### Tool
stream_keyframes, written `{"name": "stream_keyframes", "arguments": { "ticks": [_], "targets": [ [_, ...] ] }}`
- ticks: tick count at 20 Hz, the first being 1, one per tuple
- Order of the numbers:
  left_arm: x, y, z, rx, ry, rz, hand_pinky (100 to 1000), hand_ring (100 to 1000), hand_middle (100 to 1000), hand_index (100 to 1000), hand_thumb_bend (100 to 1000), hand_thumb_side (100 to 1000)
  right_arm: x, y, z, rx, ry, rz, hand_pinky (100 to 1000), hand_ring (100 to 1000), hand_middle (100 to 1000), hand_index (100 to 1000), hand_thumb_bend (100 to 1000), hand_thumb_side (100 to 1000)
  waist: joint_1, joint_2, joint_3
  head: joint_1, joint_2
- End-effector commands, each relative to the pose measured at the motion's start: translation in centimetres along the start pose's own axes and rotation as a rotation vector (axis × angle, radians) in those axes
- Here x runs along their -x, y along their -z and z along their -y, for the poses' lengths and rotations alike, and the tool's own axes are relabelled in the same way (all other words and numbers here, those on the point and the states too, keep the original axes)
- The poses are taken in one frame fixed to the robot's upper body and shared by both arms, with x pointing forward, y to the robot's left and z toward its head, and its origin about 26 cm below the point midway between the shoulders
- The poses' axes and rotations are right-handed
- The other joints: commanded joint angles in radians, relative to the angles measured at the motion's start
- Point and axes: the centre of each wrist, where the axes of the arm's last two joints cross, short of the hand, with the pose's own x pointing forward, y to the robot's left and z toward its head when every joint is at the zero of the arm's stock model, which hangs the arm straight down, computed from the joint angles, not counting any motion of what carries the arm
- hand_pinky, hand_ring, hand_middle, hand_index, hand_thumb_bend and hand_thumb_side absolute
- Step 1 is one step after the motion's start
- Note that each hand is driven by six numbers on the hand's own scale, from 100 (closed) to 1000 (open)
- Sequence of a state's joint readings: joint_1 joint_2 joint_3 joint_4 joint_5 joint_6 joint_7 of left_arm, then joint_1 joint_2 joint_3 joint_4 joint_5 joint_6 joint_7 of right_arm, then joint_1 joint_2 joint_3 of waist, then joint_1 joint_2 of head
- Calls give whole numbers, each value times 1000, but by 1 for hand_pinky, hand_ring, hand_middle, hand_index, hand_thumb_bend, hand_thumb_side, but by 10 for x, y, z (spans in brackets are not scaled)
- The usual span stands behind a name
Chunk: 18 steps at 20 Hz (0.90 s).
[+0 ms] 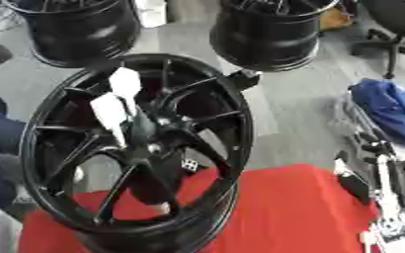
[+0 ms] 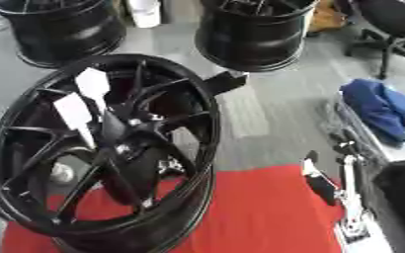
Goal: Pull the pin out of the wheel hub.
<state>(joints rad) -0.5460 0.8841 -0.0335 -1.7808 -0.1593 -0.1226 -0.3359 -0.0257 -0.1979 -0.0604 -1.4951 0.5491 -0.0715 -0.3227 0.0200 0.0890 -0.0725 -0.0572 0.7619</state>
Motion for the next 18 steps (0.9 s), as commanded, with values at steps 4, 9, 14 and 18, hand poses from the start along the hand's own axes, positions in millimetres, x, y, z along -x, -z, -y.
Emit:
{"name": "stream_keyframes", "arguments": {
  "ticks": [4, 9, 14, 18],
  "targets": [
    [-12, 19, -23, 243, 138, 89, 724, 636, 625, 774, 662, 364, -1, 5, 9, -4, -28, 28, 744, 831, 1000, 888, 100, 267, 7, -16, -6, 4, -12],
    [-18, 45, -16, 424, 145, 153, 737, 642, 629, 775, 663, 362, 1, 4, 10, -10, -33, 25, 744, 831, 1000, 888, 100, 266, 7, -21, -7, 3, -11],
    [-18, 73, -1, 581, 153, 181, 746, 638, 633, 775, 658, 343, 2, 3, 9, -18, -35, 24, 744, 831, 1000, 887, 100, 265, 8, -26, -2, -1, -10],
    [-16, 88, 15, 655, 160, 202, 746, 637, 634, 772, 641, 315, 2, 3, 8, -22, -33, 25, 744, 831, 1000, 888, 100, 264, 8, -24, -4, -2, -11]
  ]
}}
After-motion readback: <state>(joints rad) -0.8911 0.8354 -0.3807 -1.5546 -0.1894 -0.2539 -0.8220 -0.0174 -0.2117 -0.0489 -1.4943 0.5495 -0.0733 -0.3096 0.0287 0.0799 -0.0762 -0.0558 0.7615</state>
